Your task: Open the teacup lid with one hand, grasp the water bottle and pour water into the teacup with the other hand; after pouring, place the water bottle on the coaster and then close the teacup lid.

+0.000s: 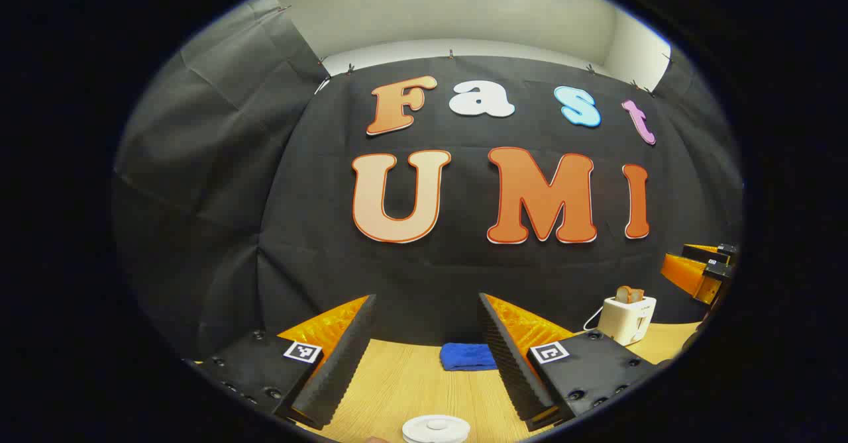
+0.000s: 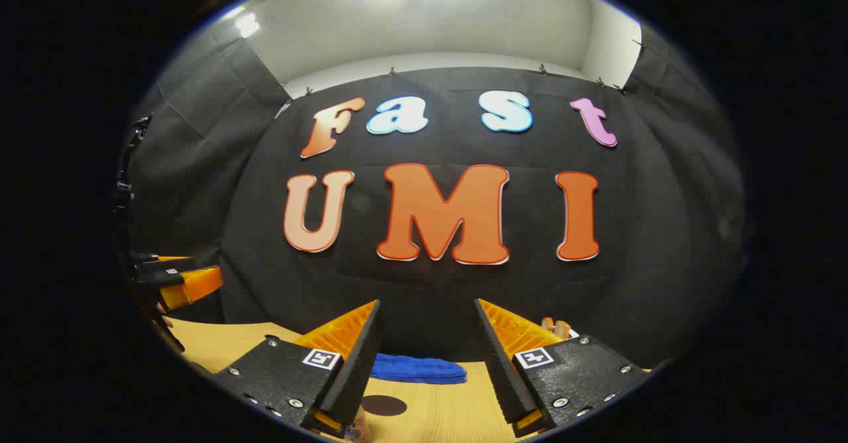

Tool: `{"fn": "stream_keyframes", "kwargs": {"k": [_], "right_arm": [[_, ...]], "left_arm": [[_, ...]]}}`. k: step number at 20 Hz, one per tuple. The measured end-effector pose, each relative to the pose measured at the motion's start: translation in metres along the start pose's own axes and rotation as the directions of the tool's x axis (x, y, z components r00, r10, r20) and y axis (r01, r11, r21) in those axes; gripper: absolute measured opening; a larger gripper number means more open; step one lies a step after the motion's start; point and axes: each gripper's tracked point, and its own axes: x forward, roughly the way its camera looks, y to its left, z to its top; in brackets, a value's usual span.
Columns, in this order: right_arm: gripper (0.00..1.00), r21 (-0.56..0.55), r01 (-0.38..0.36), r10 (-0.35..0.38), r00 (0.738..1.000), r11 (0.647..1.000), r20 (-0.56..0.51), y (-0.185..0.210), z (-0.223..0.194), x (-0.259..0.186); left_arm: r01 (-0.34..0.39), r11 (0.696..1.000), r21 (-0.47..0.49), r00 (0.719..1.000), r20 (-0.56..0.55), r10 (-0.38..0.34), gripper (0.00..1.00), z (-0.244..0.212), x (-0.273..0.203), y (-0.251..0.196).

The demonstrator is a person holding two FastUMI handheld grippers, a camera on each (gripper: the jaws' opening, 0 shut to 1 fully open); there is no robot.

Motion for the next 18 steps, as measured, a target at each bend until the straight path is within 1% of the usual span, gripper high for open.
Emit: {"fn": "stream_keyframes", "kwargs": {"k": [1,3,4,7,8,9,10,12,13,15,16,17,18], "right_arm": [[0.81,-0.006,-0.008,0.008,1.0,1.0,0.001,0.003,0.0,0.002],[0.81,-0.018,-0.035,0.035,0.999,0.999,0.017,0.013,0.003,-0.002],[0.81,-0.031,-0.039,0.04,0.999,0.999,0.027,0.015,0.005,-0.002],[0.81,-0.069,-0.013,0.017,0.999,0.998,0.05,0.015,0.008,-0.001],[0.81,-0.063,-0.007,0.01,0.999,0.998,0.049,0.014,0.008,-0.001],[0.81,-0.052,-0.017,0.019,0.999,0.998,0.043,0.017,0.006,0.0],[0.84,-0.034,-0.025,0.026,0.999,0.999,0.036,0.019,0.005,0.0],[0.77,-0.011,-0.035,0.035,0.999,0.999,0.025,0.017,0.004,0.001],[0.81,-0.001,-0.044,0.044,0.999,0.999,0.019,0.019,0.003,0.002],[0.81,0.021,-0.06,0.06,0.998,0.998,-0.008,0.023,-0.003,0.002],[0.81,0.026,-0.077,0.077,0.997,0.997,-0.02,0.026,-0.006,0.001],[0.81,0.025,-0.089,0.09,0.995,0.996,-0.035,0.03,-0.011,0.001],[0.81,0.018,-0.094,0.094,0.994,0.995,-0.052,0.03,-0.016,0.0]], "left_arm": [[0.004,1.0,-0.001,1.0,-0.001,-0.004,0.96,0.0,0.0,-0.002],[-0.008,1.0,0.0,1.0,0.008,0.008,0.96,0.003,0.001,0.001],[-0.017,1.0,0.0,1.0,0.011,0.017,0.99,0.004,0.002,0.002],[-0.007,1.0,0.0,1.0,-0.005,0.007,0.99,-0.002,0.003,-0.002],[-0.006,1.0,0.004,1.0,-0.01,0.006,1.0,-0.003,0.003,-0.002],[-0.005,1.0,0.009,1.0,-0.006,0.005,1.0,-0.002,0.003,-0.001],[-0.003,1.0,0.017,1.0,-0.003,0.003,1.0,0.0,0.003,-0.001],[-0.003,0.999,0.039,1.0,-0.015,0.004,0.99,-0.001,0.004,-0.002],[-0.005,0.999,0.048,1.0,-0.028,0.006,0.99,-0.005,0.005,-0.002],[-0.016,0.999,0.048,0.999,-0.032,0.018,0.98,-0.007,0.006,0.001],[-0.019,0.999,0.042,0.999,-0.029,0.021,1.0,-0.007,0.007,0.003],[-0.021,0.999,0.037,0.999,-0.027,0.022,0.96,-0.008,0.007,0.005],[-0.018,0.999,0.034,0.999,-0.033,0.019,0.98,-0.011,0.007,0.005]]}}
